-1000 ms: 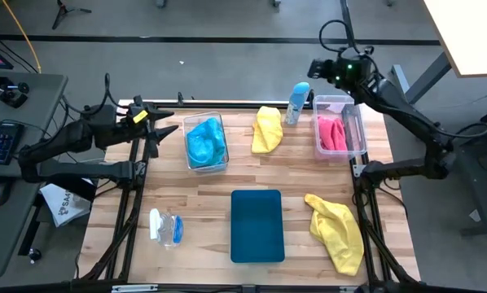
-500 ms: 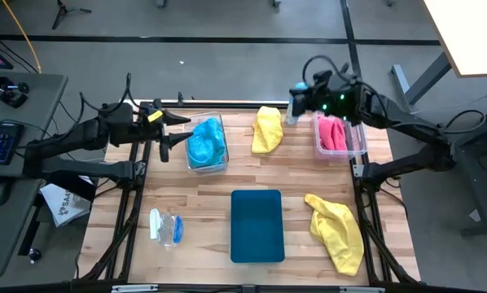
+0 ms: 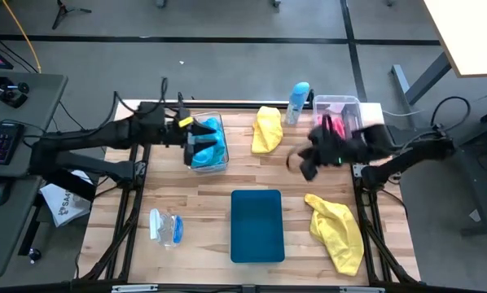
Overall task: Sort microfiber towel by color & place in baskets
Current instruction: Put the bottom yellow towel into the blue bin
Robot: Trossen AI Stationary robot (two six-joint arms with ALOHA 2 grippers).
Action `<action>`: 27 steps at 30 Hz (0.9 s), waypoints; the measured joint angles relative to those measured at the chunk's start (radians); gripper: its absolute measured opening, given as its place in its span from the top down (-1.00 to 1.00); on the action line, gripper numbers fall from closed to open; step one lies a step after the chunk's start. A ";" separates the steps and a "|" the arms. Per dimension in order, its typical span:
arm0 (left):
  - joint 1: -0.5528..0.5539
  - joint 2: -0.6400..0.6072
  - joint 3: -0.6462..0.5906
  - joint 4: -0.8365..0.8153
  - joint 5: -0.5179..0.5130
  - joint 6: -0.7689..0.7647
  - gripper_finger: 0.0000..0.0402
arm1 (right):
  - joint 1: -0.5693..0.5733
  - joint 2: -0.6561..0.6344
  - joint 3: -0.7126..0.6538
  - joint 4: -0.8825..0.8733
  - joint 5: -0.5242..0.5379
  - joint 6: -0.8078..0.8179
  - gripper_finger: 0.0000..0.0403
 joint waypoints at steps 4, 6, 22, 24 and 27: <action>-0.041 0.070 0.000 0.161 0.000 -0.075 0.01 | 0.164 0.002 -0.065 -0.174 0.023 0.190 0.82; -0.064 0.098 0.000 0.245 -0.001 -0.104 0.01 | 0.247 -0.003 -0.144 -0.176 0.000 0.264 0.68; -0.183 0.140 0.000 0.382 -0.150 -0.226 0.01 | 0.508 -0.007 -0.674 0.065 -0.459 0.628 -0.26; -0.183 0.140 0.000 0.382 -0.152 -0.228 0.01 | 0.508 0.000 -0.699 0.080 -0.467 0.666 -0.26; -0.183 0.140 0.000 0.381 -0.156 -0.227 0.01 | 0.508 0.020 -0.731 0.085 -0.468 0.697 -0.26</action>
